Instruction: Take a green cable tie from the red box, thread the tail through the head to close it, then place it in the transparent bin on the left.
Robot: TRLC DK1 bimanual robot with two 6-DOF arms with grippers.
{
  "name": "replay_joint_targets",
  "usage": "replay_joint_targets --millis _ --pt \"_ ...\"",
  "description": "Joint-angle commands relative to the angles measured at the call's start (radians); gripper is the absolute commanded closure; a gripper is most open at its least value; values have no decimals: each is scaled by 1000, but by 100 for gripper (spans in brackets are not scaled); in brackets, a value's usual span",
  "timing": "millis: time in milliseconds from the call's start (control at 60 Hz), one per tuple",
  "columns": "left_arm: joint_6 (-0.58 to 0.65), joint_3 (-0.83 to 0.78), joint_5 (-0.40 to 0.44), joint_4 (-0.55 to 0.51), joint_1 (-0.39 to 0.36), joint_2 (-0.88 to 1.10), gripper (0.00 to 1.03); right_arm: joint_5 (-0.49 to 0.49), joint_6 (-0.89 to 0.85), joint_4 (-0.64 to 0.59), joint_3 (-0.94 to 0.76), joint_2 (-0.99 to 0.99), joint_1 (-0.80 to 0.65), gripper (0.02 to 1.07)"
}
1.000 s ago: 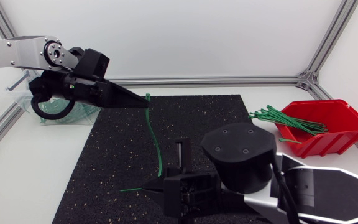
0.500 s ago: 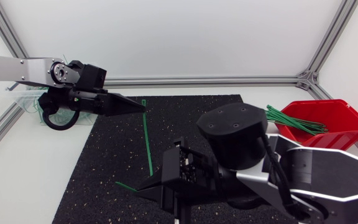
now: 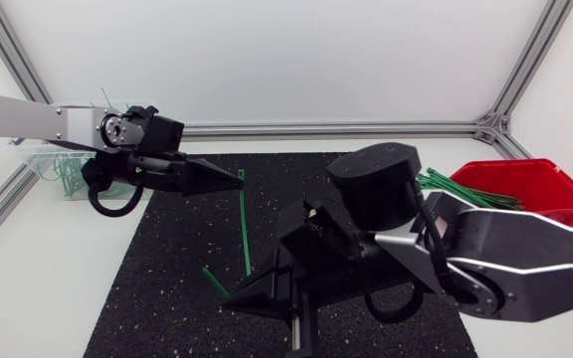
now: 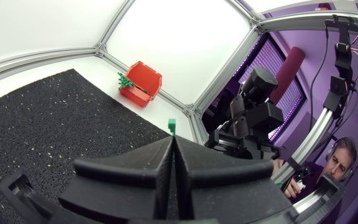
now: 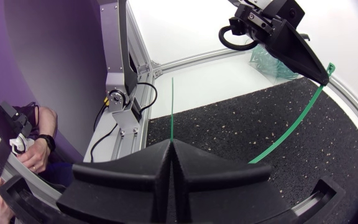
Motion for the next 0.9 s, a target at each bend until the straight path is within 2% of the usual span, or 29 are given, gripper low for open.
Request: replay_joint_targets --millis 0,183,333,533,700,817,883 --pt "25 -33 19 3 -24 14 100 -24 42 -33 26 5 -8 101" --pt "20 -96 27 0 -73 -112 100 -46 47 -98 47 -48 -20 101" --pt "20 -108 32 17 -85 -127 100 -50 50 -115 66 -72 -22 101" --pt "23 -153 25 167 -73 -130 100 -53 41 -112 67 -63 -14 101" --pt "25 -208 -25 308 -85 -179 100 -46 19 -109 53 -60 -3 101" --pt "25 -212 -41 356 -87 -179 100 -41 4 -107 44 -60 -3 101" --pt "25 -237 -76 413 -105 -187 100 -21 -24 -107 36 -63 -3 101"
